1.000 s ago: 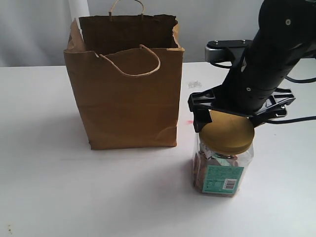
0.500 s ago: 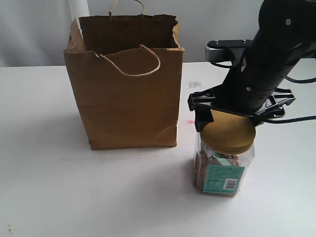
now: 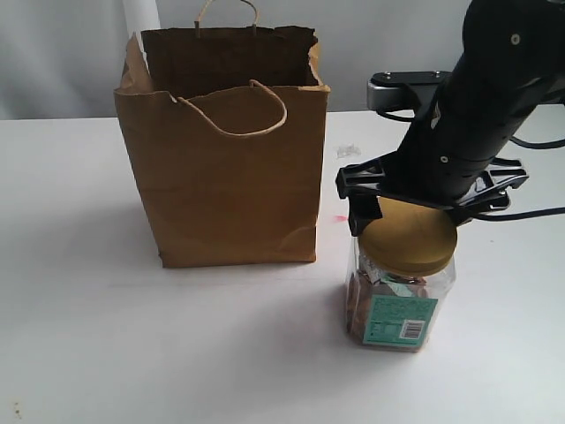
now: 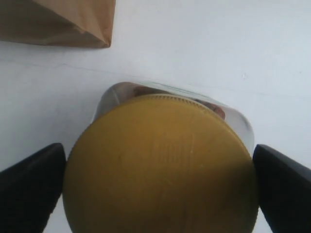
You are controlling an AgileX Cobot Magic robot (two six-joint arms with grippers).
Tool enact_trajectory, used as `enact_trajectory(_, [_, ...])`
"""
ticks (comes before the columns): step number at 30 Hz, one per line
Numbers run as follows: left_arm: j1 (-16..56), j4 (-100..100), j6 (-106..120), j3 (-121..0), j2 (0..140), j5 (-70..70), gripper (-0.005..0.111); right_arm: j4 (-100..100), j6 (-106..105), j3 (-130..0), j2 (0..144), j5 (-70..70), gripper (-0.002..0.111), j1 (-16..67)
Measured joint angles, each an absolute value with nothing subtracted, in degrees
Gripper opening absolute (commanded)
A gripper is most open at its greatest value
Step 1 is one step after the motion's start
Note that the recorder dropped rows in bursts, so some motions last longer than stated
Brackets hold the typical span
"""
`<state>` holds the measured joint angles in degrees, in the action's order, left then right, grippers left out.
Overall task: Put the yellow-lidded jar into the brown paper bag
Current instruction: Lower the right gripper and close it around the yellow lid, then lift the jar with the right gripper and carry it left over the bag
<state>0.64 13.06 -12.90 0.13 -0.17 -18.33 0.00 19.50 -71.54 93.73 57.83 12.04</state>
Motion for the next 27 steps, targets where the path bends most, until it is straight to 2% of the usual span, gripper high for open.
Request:
enact_trajectory(10, [0.64,13.06,-12.9,0.13,-0.17,-18.33,0.001,0.0,19.5,-76.63,88.68,63.5,0.0,12.04])
enact_trajectory(16, [0.64,13.06,-12.9,0.13,-0.17,-18.33,0.001,0.0,19.5,-86.34,85.85,69.66,0.0,12.04])
enact_trajectory(27, [0.64,13.06,-12.9,0.13,-0.17,-18.33,0.001,0.0,20.81,-108.42,85.16,70.54,0.0,12.04])
